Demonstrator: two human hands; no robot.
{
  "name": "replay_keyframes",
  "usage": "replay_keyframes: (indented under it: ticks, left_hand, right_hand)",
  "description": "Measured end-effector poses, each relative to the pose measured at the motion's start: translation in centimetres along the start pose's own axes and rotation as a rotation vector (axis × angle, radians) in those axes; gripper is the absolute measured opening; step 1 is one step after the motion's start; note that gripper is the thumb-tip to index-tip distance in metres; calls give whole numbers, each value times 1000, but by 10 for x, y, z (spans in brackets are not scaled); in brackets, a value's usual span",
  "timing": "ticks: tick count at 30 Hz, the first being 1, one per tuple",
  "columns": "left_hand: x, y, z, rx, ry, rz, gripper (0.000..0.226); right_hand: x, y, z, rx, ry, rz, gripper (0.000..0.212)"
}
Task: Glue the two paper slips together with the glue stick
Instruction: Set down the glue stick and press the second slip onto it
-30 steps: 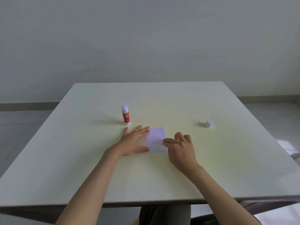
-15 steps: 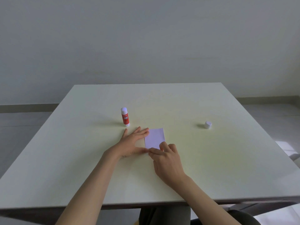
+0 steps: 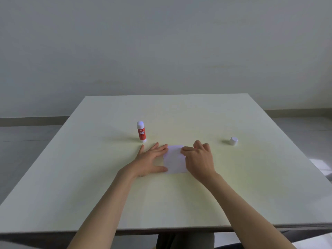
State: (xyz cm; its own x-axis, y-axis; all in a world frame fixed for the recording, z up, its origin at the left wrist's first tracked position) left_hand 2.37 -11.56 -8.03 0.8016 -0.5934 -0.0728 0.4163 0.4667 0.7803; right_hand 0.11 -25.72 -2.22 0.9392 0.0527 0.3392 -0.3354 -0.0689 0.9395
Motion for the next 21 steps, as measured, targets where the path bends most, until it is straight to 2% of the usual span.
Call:
replay_keyframes:
  ticks: [4, 14, 21]
  left_hand:
    - [1, 1, 3, 8, 0, -4, 76]
    - [-1, 7, -3, -18, 1, 27, 78]
    - [0, 6, -2, -12, 6, 21, 77]
  right_hand:
    - [12, 3, -4, -25, 4, 2, 23]
    - [16, -4, -54, -40, 167, -16, 17]
    - [17, -1, -38, -24, 126, 33, 21]
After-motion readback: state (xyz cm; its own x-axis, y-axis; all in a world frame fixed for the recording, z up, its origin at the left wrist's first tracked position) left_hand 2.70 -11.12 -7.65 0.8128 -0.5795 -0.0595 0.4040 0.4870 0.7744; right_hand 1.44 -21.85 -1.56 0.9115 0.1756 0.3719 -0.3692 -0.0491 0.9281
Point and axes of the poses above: each hand's wrist, its own x-axis towards the middle knuckle, its own y-axis out of the back of the hand, z = x × y, the point moved 9 cm from there along x, towards the middle knuckle, and after that the axes turned 9 degrees about -y, right-handed, at the moved point
